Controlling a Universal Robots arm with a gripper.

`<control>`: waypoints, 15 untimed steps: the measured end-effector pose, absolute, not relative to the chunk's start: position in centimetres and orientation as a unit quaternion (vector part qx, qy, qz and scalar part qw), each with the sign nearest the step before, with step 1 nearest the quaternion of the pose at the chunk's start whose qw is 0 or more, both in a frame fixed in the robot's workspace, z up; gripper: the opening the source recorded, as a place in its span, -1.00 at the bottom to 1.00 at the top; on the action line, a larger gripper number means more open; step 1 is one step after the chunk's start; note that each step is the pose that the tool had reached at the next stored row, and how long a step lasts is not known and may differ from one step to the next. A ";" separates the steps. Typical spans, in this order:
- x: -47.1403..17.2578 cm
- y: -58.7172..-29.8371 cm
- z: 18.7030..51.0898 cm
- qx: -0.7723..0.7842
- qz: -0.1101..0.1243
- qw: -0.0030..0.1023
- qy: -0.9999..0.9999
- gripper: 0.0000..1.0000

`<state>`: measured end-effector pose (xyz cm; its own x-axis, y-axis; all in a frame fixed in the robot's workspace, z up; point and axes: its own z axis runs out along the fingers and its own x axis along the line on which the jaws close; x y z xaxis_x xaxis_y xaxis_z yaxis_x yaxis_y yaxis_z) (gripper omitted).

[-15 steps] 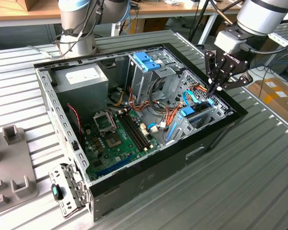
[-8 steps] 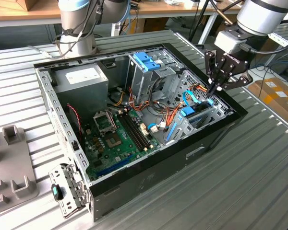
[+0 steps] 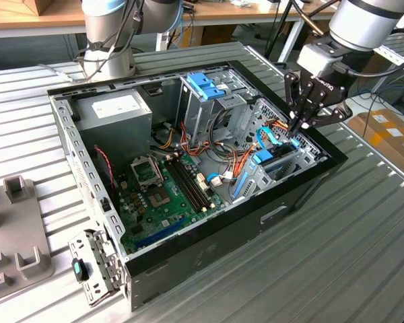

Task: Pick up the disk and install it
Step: 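Insert the second disk wire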

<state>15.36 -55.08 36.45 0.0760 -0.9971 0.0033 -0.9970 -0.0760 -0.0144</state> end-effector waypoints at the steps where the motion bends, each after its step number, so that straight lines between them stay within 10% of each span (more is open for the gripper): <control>1: 15.2 -55.1 36.5 -0.733 -0.006 0.004 0.680 -0.67; 15: 14.4 -55.1 36.3 -0.733 -0.007 0.005 0.680 -0.67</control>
<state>14.41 -55.12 36.31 0.0761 -0.9971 0.0035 -0.9970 -0.0761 -0.0156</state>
